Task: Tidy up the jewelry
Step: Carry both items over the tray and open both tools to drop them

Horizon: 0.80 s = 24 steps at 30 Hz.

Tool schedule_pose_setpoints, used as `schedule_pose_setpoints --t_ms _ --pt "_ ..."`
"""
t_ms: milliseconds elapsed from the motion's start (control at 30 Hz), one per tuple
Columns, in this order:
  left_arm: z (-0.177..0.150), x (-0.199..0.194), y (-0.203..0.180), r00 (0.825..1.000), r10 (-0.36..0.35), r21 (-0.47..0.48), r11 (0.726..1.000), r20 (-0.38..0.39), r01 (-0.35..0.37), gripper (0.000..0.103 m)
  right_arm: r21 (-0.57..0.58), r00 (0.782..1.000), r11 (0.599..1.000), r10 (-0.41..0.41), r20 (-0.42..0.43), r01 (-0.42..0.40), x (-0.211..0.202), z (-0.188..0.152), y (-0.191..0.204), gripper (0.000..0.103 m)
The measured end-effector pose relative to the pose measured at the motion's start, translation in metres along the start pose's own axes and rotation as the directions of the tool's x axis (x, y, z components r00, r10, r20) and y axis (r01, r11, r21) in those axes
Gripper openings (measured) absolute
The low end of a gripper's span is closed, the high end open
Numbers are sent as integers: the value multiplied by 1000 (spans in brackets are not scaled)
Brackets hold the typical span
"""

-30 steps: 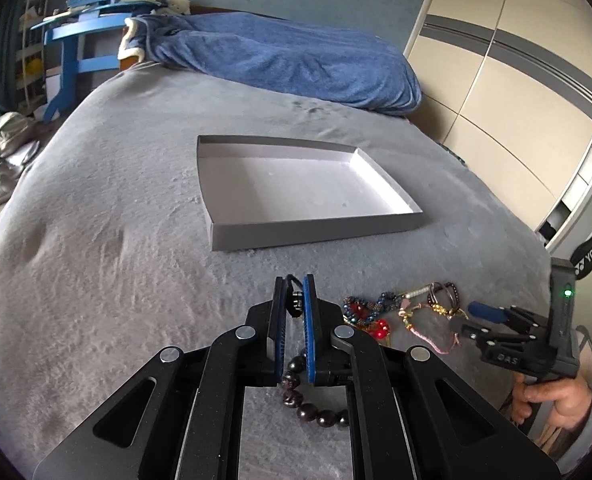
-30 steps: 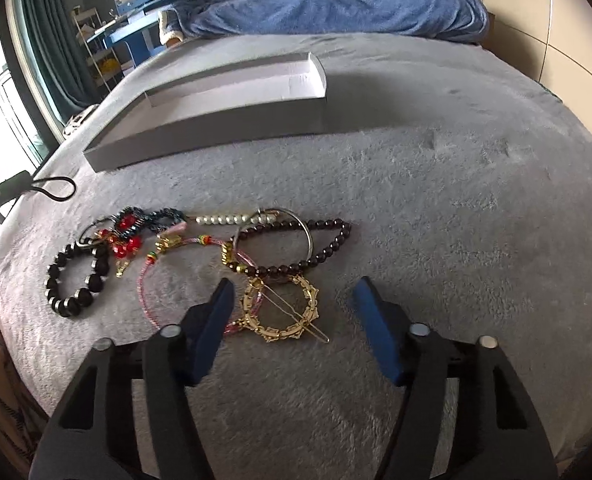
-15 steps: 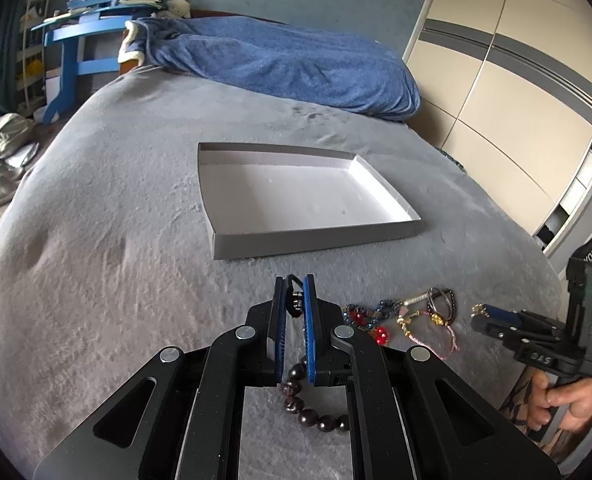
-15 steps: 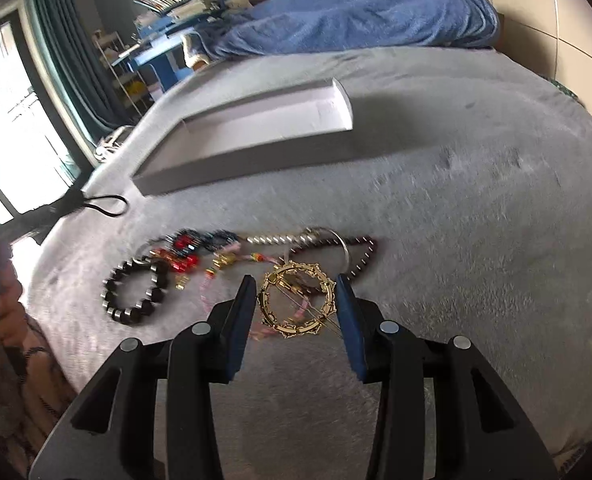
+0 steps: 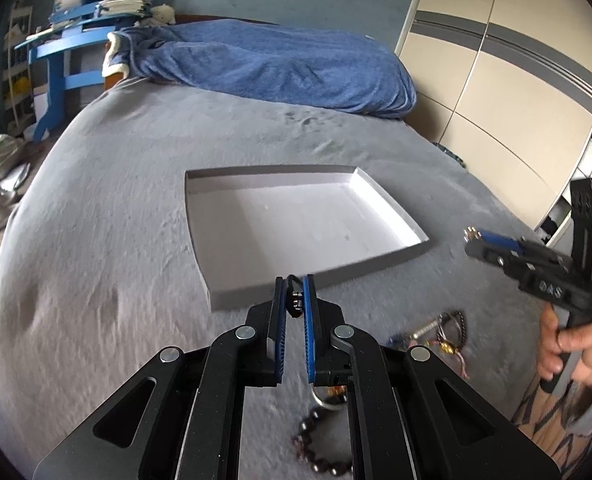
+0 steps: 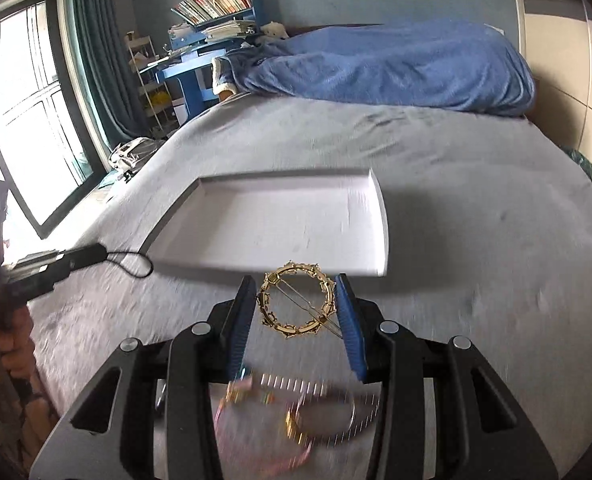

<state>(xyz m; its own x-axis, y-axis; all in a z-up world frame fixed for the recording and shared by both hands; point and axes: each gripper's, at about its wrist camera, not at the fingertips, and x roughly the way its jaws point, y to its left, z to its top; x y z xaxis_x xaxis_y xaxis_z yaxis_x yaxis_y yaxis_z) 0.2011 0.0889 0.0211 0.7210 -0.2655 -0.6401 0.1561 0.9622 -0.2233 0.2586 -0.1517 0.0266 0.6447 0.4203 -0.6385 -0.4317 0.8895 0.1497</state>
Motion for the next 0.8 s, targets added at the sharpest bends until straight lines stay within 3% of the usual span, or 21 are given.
schedule_pose_setpoints --t_ms 400,800 --pt "49 65 16 1000 -13 -3 1000 4 13 9 -31 1000 999 -16 7 16 74 46 -8 40" --pt "51 127 22 998 -16 -31 999 -59 14 9 -54 999 998 -22 -45 20 134 55 -7 40"
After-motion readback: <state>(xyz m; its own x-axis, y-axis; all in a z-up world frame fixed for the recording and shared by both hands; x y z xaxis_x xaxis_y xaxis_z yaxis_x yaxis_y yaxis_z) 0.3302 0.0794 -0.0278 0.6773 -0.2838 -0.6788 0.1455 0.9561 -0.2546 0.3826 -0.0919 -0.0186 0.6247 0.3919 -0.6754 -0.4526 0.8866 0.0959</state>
